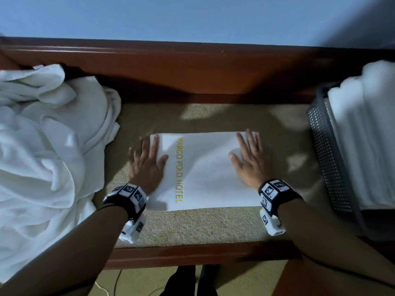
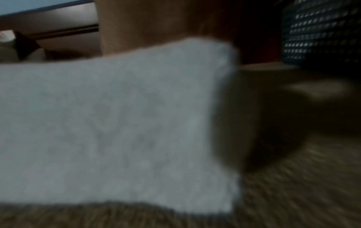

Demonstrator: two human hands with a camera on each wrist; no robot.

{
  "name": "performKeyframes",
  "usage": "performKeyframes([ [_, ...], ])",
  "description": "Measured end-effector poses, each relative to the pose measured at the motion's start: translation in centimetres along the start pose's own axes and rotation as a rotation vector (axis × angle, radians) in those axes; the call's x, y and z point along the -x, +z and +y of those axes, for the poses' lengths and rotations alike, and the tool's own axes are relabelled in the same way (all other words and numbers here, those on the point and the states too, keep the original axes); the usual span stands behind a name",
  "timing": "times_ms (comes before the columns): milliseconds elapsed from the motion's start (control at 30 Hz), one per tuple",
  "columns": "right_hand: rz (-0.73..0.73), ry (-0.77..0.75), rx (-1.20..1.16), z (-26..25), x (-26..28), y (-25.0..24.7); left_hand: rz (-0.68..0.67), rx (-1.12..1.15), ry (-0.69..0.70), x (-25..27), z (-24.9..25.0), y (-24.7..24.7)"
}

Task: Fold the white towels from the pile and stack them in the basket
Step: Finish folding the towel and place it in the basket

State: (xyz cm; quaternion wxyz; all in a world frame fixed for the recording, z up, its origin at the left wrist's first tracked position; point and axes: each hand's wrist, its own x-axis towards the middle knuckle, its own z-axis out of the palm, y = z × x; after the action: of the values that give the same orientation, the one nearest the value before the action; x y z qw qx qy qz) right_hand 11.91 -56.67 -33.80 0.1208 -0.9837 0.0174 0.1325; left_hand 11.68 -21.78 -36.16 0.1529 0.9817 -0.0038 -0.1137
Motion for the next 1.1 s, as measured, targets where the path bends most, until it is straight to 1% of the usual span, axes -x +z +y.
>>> performKeyframes([
  [100,-0.039,0.196,-0.212,0.3,2.3,-0.6,-0.014,0.075,0.004,0.8,0.2,-0.4],
  [200,-0.032,0.337,-0.421,-0.8,5.7,-1.7,-0.007,0.251,-0.057,2.9,0.7,-0.8],
  [267,-0.058,0.427,-0.523,-1.6,7.1,-2.0,0.028,0.311,-0.096,4.7,1.3,-0.9],
  [367,-0.128,0.613,-0.688,-1.1,6.9,-1.7,0.066,0.269,-0.141,6.6,2.7,-1.4],
  [433,-0.169,0.664,-0.823,-0.2,6.5,-2.3,0.080,0.211,-0.119,6.8,3.7,-2.2],
  [467,-0.172,0.649,-0.849,0.5,6.3,-2.4,0.077,0.186,-0.095,6.8,4.3,-2.8],
  [500,-0.159,0.604,-0.864,0.9,6.1,-2.8,0.067,0.167,-0.066,6.6,4.8,-3.5],
  [533,-0.149,0.548,-0.868,0.5,6.2,-4.2,0.047,0.164,-0.029,6.4,5.4,-4.4],
  [600,-0.126,0.393,-0.814,-1.4,7.2,-8.7,-0.004,0.195,0.034,6.0,7.1,-6.8],
  [667,-0.086,0.248,-0.739,-2.9,8.5,-12.9,-0.074,0.284,0.087,5.5,9.2,-9.6],
  [800,0.006,-0.039,-0.584,-4.6,11.3,-19.8,-0.058,0.534,0.167,4.9,13.6,-15.7],
  [867,0.056,-0.178,-0.416,-5.1,13.1,-22.7,-0.090,0.651,0.209,5.0,15.6,-18.6],
  [967,0.187,-0.420,-0.096,-5.6,16.1,-26.5,-0.154,0.888,0.311,6.5,17.6,-22.2],
  [1033,0.276,-0.585,0.075,-5.0,18.0,-28.6,-0.204,0.881,0.385,8.8,19.1,-24.3],
  [1100,0.390,-0.696,0.156,-3.9,19.8,-30.5,-0.209,0.741,0.468,11.2,21.0,-26.0],
])
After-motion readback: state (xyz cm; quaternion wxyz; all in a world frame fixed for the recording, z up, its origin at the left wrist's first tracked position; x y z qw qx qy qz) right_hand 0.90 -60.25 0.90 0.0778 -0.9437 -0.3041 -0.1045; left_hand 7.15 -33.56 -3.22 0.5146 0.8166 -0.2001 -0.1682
